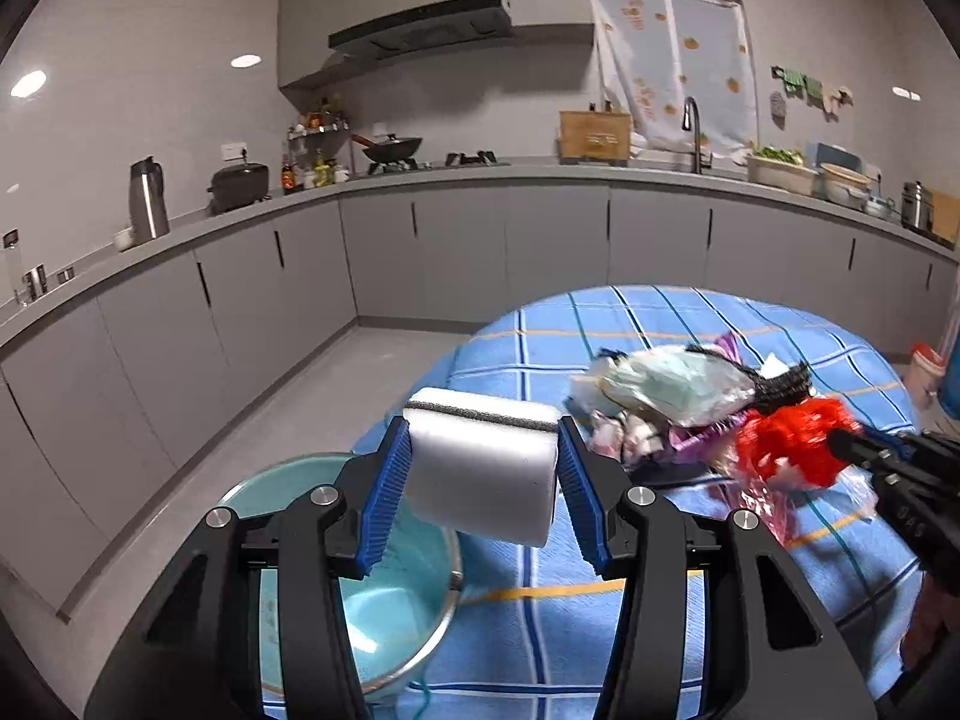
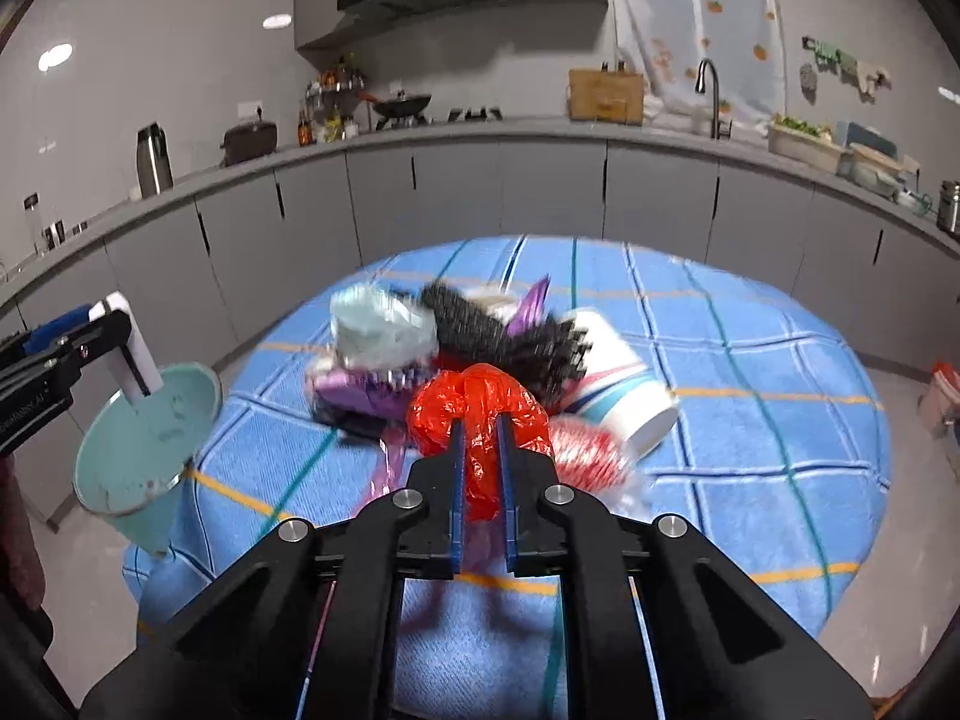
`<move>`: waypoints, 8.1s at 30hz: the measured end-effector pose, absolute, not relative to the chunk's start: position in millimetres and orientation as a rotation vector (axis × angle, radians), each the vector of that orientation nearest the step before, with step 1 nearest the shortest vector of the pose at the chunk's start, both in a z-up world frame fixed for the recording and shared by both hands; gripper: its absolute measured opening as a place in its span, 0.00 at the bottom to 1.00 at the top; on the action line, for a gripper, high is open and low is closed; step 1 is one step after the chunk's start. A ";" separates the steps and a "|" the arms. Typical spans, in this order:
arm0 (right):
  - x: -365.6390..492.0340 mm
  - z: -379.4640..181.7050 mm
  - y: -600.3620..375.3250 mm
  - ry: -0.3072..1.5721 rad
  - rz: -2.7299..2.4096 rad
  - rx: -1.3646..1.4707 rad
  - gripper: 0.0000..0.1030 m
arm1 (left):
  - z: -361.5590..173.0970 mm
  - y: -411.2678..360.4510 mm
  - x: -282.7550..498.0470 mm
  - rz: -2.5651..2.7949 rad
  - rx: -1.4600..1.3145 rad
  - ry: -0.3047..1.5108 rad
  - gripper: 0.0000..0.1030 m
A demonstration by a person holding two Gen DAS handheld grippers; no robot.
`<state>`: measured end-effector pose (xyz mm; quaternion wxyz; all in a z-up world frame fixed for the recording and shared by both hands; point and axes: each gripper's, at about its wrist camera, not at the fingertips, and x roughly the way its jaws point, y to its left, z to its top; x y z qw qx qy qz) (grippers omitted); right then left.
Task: Collect trash
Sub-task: 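Carry sponge and red bag over the teal bucket and open both tools, then move both open tools back toward the trash pile on the table, then grasp the pink bag with the left tool while the right tool grasps the clear printed bag, then lower the pink bag into the bucket and open the left tool while the right tool holds its bag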
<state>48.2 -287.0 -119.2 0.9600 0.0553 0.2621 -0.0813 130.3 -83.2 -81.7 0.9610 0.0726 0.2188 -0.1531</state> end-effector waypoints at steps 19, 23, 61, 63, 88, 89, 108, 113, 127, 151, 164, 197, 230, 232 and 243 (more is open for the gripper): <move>68.9 -64.1 -228.8 0.427 -0.023 0.071 0.09 | -71.1 -2.3 147.0 -0.113 0.117 0.453 0.49; 85.4 -62.6 -206.2 0.437 0.031 0.056 0.09 | -75.4 15.6 152.0 -0.086 0.099 0.466 0.49; 174.4 -123.3 -95.0 0.611 0.266 0.009 0.30 | -109.1 61.8 196.0 0.010 0.062 0.559 0.72; 173.5 -121.3 -95.2 0.608 0.268 0.012 0.33 | -109.2 62.8 196.1 0.007 0.057 0.562 0.72; 111.5 -90.7 -150.2 0.545 0.153 0.034 0.44 | -86.8 18.4 156.7 -0.059 0.103 0.489 0.93; 106.3 -88.1 -155.1 0.535 0.140 0.033 0.45 | -86.7 14.8 154.5 -0.066 0.108 0.488 0.93; 26.7 -91.9 -270.4 0.494 -0.115 0.103 0.51 | -81.0 -79.7 122.5 -0.278 0.163 0.478 0.95; 14.9 -105.7 -298.2 0.514 -0.175 0.133 0.51 | -85.2 -109.4 114.7 -0.342 0.184 0.482 0.95; -3.0 -124.3 -340.1 0.541 -0.282 0.149 0.54 | -119.4 -191.2 94.9 -0.509 0.266 0.541 0.95; 25.7 -169.5 -357.6 0.632 -0.276 0.213 0.54 | -156.1 -212.4 102.5 -0.675 0.293 0.663 0.20; 14.1 -155.3 -346.4 0.622 -0.233 0.170 0.07 | -118.5 -198.8 82.9 -0.683 0.285 0.554 0.18; -42.9 -38.1 -314.9 0.343 -0.165 0.160 0.06 | -46.3 -100.9 97.2 -0.469 0.132 0.405 0.18; 38.9 -29.2 -236.9 0.335 0.084 0.145 0.06 | -56.1 -13.0 142.1 -0.199 0.096 0.436 0.18; 43.2 -28.9 -232.2 0.338 0.094 0.141 0.06 | -57.7 -8.4 144.8 -0.185 0.093 0.439 0.18; 74.0 -38.6 -200.0 0.369 0.159 0.127 0.06 | -69.0 14.9 162.8 -0.106 0.103 0.461 0.18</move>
